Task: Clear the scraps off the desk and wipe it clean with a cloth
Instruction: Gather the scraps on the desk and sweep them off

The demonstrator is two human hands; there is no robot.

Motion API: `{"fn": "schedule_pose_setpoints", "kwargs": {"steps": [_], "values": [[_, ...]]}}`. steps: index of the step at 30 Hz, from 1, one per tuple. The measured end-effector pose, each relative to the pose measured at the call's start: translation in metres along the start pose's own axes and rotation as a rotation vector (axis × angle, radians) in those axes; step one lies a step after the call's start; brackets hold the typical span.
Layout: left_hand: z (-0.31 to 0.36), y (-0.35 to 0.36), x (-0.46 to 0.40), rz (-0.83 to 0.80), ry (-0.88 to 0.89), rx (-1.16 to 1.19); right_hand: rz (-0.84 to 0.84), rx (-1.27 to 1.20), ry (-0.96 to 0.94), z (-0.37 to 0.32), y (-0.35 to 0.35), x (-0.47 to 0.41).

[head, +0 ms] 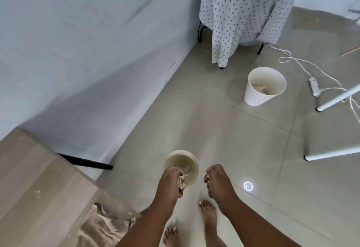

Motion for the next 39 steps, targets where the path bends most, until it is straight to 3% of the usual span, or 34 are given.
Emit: {"fn": "schedule_pose_setpoints", "kwargs": {"steps": [4,8,13,19,27,39], "values": [[-0.036,0.017,-0.052,0.113,-0.100,0.295,-0.077,0.072,0.105,0.022,0.003,-0.060],[-0.068,0.025,-0.100,0.191,-0.132,0.403,-0.112,0.094,0.188,0.049,0.006,-0.111],[-0.103,0.024,-0.152,0.219,-0.197,0.306,-0.111,0.056,0.272,0.084,0.011,-0.162],[-0.143,0.015,-0.205,0.318,-0.225,0.395,-0.128,0.111,0.369,0.128,0.016,-0.207],[-0.163,-0.004,-0.245,0.379,-0.213,0.252,-0.142,0.371,0.304,0.153,0.029,-0.258],[-0.174,-0.029,-0.262,0.424,-0.181,0.252,-0.175,0.284,0.285,0.158,0.038,-0.280]]}}
Point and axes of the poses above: each hand's wrist, its own x-axis away from the middle knuckle, its own y-axis out of the palm, z = x × y, the point moved 9 cm from there along -x, towards the middle knuckle, and after that the axes turned 8 degrees about -z, right-handed, at the moved point
